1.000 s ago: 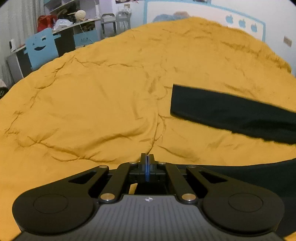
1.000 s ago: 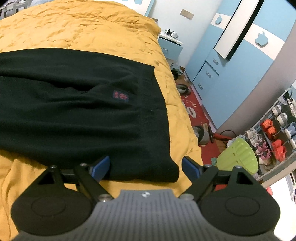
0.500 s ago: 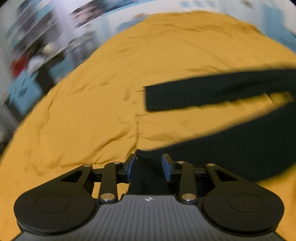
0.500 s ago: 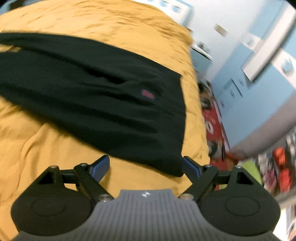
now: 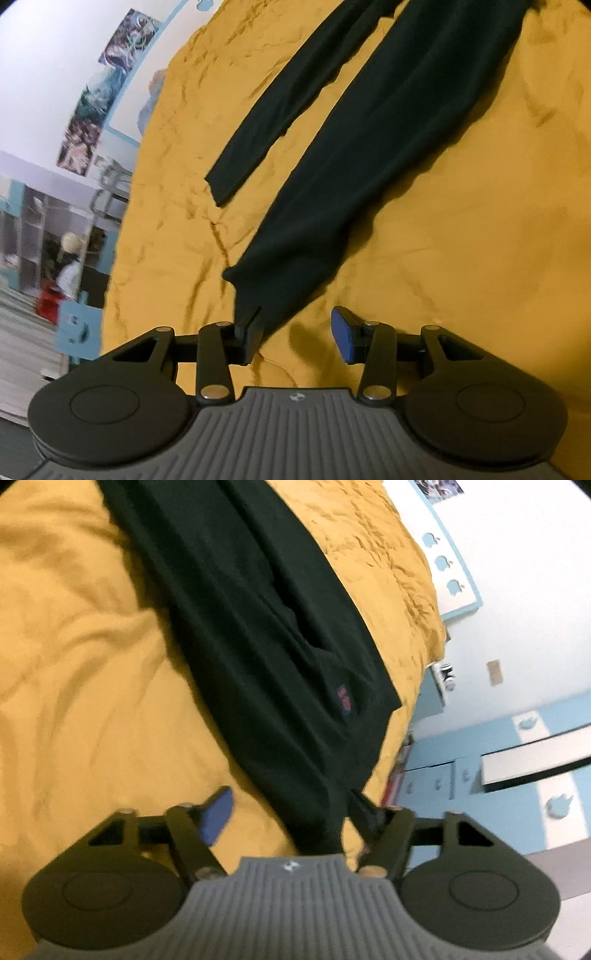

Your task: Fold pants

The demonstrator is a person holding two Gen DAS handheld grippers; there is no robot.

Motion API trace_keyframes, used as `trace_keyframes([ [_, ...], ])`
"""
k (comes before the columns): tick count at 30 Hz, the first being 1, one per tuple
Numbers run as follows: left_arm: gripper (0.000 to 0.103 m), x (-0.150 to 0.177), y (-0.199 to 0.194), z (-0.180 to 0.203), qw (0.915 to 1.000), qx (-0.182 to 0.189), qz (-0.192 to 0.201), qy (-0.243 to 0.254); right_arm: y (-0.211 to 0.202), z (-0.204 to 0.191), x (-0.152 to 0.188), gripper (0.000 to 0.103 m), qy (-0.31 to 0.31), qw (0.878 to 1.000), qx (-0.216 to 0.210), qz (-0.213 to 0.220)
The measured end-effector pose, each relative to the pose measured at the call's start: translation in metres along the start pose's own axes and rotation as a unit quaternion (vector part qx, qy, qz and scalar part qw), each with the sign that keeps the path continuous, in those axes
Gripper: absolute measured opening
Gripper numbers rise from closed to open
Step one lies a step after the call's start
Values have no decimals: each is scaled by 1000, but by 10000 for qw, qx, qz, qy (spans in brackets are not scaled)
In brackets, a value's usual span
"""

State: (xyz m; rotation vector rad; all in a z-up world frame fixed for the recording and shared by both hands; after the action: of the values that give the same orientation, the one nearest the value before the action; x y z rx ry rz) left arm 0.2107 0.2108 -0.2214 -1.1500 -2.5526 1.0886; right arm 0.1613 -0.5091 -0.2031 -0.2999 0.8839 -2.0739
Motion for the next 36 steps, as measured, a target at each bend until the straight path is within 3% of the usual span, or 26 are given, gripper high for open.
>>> trace_keyframes([
  [2, 50, -2, 6, 0, 9998, -187, -22, 89, 2, -2, 5, 44, -136, 9997, 197, -101],
  [6, 45, -13, 21, -1, 9982, -573, -102, 109, 3, -1, 12, 41, -36, 9994, 338, -94],
  [9, 17, -22, 30, 0, 9977, -619, -288, -50, 6, -8, 10, 28, -250, 9984, 503, -46],
  [10, 7, -23, 28, 0, 9978, -558, -310, -174, 6, -11, 11, 19, -304, 9981, 537, -48],
  [11, 3, -24, 26, -3, 9976, -487, -312, -368, 8, -12, 11, 9, -339, 9977, 583, -63],
  [13, 2, -23, 20, -14, 9958, -484, -276, -726, 8, -7, 13, 0, -261, 9972, 693, -94],
  [18, 2, -28, -12, -67, 9824, -269, -96, -1848, -15, 35, 11, 0, 145, 9943, 1019, 265],
  [21, 2, -31, -16, -72, 9850, -395, -137, -1676, -18, 43, 15, 0, 11, 9958, 874, 289],
  [24, 2, -26, -13, -66, 9837, -284, -258, -1755, -3, 30, 30, 0, -330, 9972, 664, 75],
  [28, 2, -31, -21, -76, 9750, -124, -193, -2212, -5, 49, 27, 0, 570, 9962, 633, 187],
  [32, 2, -51, -26, -108, 9645, -53, -93, -2638, -3, 81, 8, 0, 1060, 9915, 700, 289],
  [36, 2, -81, -19, -138, 9627, -65, -155, -2701, 6, 123, -23, 0, 1432, 9855, 810, 407],
])
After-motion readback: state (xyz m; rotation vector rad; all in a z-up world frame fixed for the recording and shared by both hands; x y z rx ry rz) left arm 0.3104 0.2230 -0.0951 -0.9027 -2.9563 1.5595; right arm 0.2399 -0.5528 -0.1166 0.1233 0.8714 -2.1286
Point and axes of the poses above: each gripper's, at about its wrist camera, not at the fingertips, and y roughly the way its jaws point, z to its right, x to its underside, the point moved 8 cm from there along y, roughly the way its jaws point, and after that the axes turned 9 degrees about -z, right-handed, at the moved point
